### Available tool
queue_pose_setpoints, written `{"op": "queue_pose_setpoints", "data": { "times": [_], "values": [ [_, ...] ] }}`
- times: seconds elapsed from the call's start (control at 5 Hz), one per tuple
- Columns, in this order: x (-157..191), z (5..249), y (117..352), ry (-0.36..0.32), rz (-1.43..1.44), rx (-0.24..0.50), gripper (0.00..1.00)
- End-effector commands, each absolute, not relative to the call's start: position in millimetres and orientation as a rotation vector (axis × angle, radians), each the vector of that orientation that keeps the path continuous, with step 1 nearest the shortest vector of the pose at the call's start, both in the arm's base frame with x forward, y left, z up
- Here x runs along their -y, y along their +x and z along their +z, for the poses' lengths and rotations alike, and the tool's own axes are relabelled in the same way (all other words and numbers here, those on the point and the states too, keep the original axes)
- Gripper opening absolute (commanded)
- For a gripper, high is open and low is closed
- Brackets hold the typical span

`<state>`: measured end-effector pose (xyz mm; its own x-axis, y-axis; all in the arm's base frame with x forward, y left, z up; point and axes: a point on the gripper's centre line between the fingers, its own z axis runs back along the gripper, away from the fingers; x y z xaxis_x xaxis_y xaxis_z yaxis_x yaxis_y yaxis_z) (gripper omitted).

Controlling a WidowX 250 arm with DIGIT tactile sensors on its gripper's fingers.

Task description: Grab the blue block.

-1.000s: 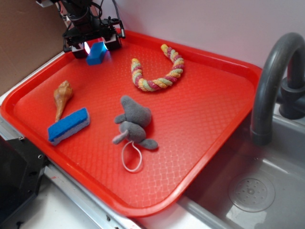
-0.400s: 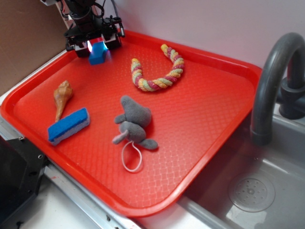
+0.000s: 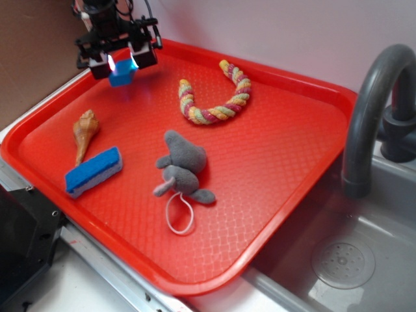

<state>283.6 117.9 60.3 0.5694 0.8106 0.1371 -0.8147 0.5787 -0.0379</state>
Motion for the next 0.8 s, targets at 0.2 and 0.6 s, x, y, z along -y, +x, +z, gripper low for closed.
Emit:
{"op": "queue_pose_setpoints", "data": {
  "times": [0.2,0.6],
  "values": [
    [-32,177,243,-0.162,0.745,0.259,0.0],
    [-18,195,216,-0.253,0.703,0.308,0.0]
  ]
}}
